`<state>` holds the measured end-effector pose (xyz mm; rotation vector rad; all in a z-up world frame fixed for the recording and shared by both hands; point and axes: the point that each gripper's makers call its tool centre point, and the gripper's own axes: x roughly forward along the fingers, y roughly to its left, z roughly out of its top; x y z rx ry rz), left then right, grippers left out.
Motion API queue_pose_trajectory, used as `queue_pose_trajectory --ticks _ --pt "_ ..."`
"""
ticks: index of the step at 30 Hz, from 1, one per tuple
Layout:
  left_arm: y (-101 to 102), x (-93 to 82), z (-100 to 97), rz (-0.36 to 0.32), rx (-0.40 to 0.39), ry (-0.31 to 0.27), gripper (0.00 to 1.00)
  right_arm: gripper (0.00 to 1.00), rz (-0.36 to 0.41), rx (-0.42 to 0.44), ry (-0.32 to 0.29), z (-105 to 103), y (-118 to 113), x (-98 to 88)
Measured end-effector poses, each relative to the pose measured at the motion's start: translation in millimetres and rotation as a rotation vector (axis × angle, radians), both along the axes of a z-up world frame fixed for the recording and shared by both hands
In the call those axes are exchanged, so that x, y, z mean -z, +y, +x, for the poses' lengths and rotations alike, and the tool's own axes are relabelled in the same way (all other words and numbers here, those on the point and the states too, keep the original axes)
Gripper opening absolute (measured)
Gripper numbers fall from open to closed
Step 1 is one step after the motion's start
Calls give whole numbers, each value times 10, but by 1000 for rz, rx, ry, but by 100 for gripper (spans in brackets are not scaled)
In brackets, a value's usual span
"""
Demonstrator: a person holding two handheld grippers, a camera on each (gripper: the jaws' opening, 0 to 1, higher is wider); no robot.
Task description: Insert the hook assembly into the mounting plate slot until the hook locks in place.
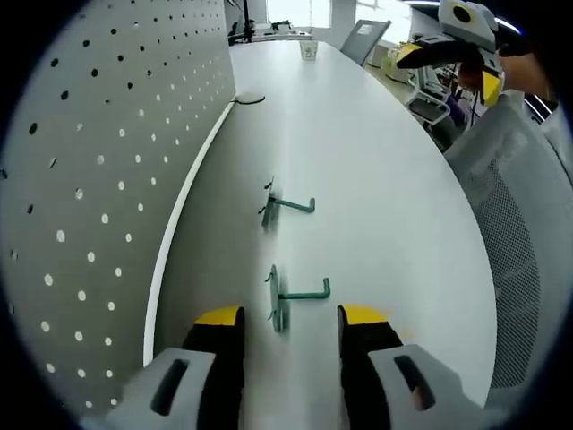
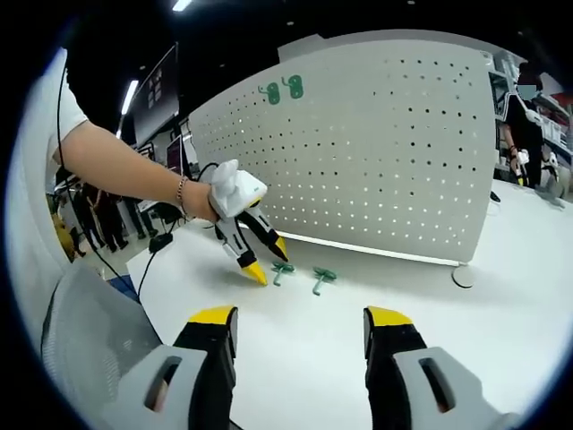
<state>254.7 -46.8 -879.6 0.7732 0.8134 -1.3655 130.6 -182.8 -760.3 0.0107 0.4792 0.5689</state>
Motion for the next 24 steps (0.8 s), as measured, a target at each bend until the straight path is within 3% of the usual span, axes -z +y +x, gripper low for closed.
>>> queue_pose_trajectory --ticks 5,11,17,24 --pt "4 -6 80 -27 -72 -8 28 55 8 10 4 4 -17 6" --pt "15 -2 84 -31 -77 -23 15 54 9 19 1 7 -50 -9" --pt "25 -4 107 -34 -94 -32 7 54 7 18 3 -5 -41 -7" --pt "29 -4 111 -43 -113 -30 4 53 5 21 1 -18 -57 -7"
